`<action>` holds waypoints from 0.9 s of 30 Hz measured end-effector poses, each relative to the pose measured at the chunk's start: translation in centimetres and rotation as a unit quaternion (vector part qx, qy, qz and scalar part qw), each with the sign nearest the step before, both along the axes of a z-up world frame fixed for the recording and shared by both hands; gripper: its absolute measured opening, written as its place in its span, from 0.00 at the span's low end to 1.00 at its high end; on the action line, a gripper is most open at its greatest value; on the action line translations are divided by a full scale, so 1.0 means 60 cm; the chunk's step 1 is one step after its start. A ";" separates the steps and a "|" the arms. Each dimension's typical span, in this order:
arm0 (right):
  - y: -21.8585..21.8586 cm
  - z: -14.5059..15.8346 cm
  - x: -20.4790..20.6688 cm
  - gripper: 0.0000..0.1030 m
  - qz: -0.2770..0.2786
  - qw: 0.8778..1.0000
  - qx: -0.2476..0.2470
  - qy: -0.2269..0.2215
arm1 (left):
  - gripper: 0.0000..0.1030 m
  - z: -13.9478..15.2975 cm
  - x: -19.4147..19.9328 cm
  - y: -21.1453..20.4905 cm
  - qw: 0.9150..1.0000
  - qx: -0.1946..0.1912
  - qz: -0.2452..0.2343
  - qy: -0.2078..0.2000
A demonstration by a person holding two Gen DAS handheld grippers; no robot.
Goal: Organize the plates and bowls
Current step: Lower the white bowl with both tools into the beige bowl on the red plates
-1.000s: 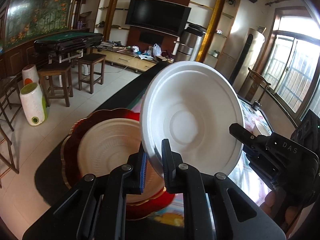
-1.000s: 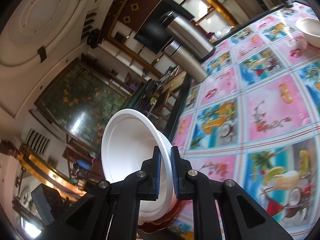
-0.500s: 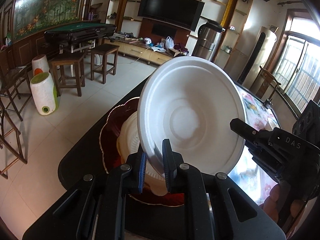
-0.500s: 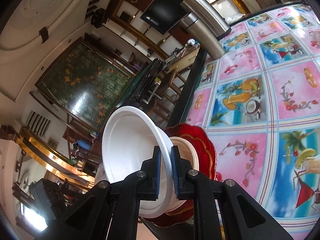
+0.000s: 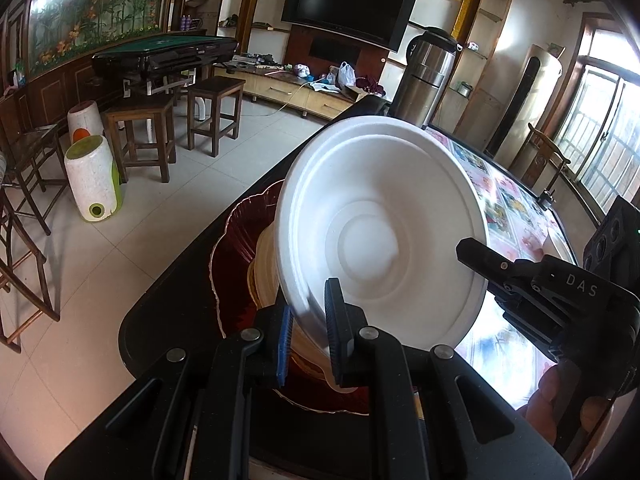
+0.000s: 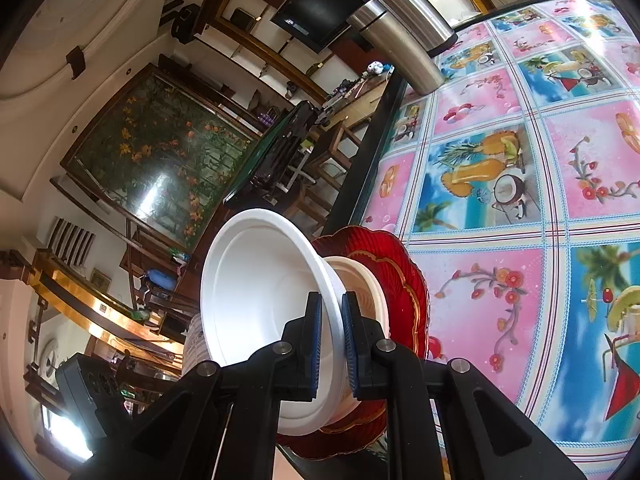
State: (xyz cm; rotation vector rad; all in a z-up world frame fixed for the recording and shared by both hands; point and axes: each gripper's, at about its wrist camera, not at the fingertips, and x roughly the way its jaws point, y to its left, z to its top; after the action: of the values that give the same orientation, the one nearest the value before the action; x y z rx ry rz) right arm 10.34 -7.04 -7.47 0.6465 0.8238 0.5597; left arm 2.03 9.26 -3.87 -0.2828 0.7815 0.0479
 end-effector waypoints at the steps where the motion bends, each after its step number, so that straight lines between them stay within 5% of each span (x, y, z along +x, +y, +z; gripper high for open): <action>1: 0.000 0.000 0.000 0.13 0.000 1.000 0.001 0.001 | 0.13 -0.001 0.000 -0.001 1.000 0.001 0.000 0.001; 27: 0.019 -0.017 0.017 0.13 0.011 1.000 -0.010 0.015 | 0.14 -0.011 0.000 0.010 1.000 0.018 0.004 0.013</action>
State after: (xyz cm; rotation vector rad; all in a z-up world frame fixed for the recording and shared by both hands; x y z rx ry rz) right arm 11.36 -5.87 -8.50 0.6284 0.8647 0.5628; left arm 2.02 9.85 -4.54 -0.2516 0.8051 0.0726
